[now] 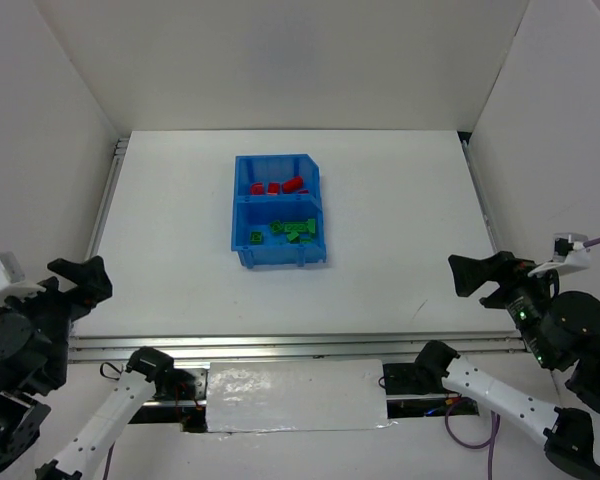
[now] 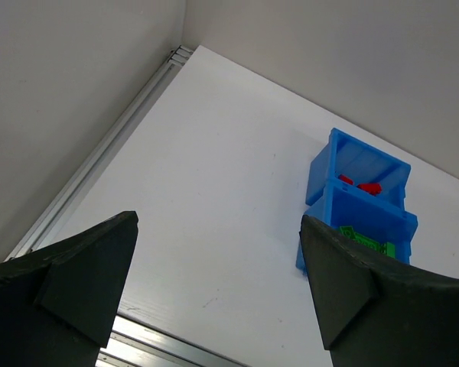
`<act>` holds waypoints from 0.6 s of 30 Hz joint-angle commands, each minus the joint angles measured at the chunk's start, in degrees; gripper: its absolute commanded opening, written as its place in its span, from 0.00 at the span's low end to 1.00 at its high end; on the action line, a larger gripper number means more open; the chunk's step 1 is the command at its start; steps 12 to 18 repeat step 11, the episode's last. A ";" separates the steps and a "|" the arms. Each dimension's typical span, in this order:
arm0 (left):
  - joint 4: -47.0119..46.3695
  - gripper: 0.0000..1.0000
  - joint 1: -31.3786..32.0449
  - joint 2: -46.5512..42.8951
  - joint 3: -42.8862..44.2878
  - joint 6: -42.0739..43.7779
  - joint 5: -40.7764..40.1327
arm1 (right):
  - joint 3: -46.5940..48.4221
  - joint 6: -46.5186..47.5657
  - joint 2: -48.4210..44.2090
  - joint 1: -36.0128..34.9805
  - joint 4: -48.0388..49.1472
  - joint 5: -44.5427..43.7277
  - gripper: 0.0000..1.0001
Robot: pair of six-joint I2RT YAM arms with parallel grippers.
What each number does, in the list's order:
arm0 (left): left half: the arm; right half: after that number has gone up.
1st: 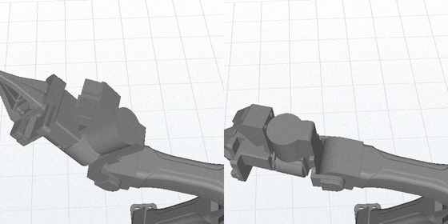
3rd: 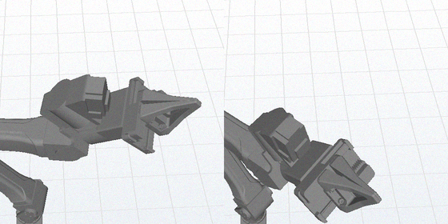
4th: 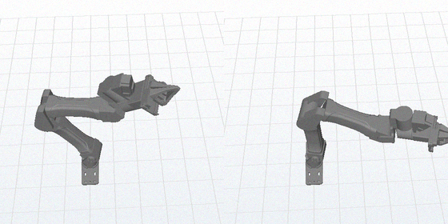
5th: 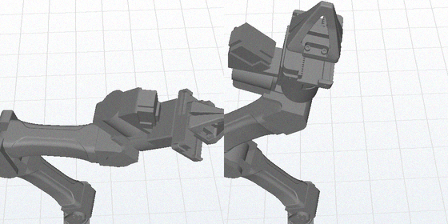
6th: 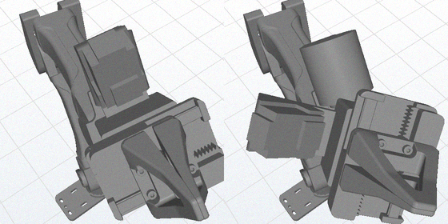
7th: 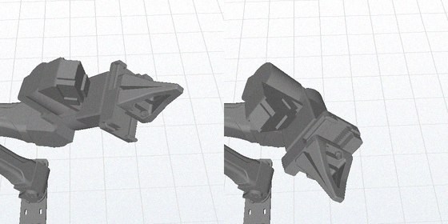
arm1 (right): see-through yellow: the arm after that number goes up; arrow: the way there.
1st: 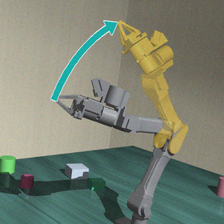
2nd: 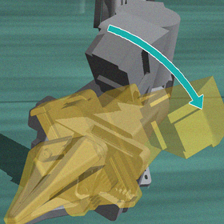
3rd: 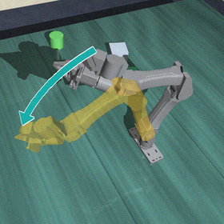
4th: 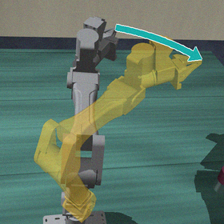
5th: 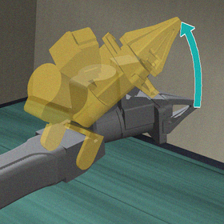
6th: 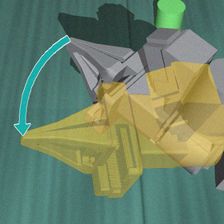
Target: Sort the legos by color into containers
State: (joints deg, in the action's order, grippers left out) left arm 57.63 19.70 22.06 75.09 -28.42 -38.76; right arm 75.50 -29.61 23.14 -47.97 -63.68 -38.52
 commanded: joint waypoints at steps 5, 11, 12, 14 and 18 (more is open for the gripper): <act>0.91 1.00 0.34 -3.08 -1.79 0.65 -1.05 | 2.98 -3.00 -1.52 -0.11 -7.42 -3.14 1.00; 0.56 1.00 0.51 -1.85 -2.23 0.13 -2.45 | 0.53 -3.00 0.06 -0.11 -5.14 -4.27 1.00; 0.56 1.00 0.51 -1.85 -2.23 0.13 -2.45 | 0.53 -3.00 0.06 -0.11 -5.14 -4.27 1.00; 0.56 1.00 0.51 -1.85 -2.23 0.13 -2.45 | 0.53 -3.00 0.06 -0.11 -5.14 -4.27 1.00; 0.56 1.00 0.51 -1.85 -2.23 0.13 -2.45 | 0.53 -3.00 0.06 -0.11 -5.14 -4.27 1.00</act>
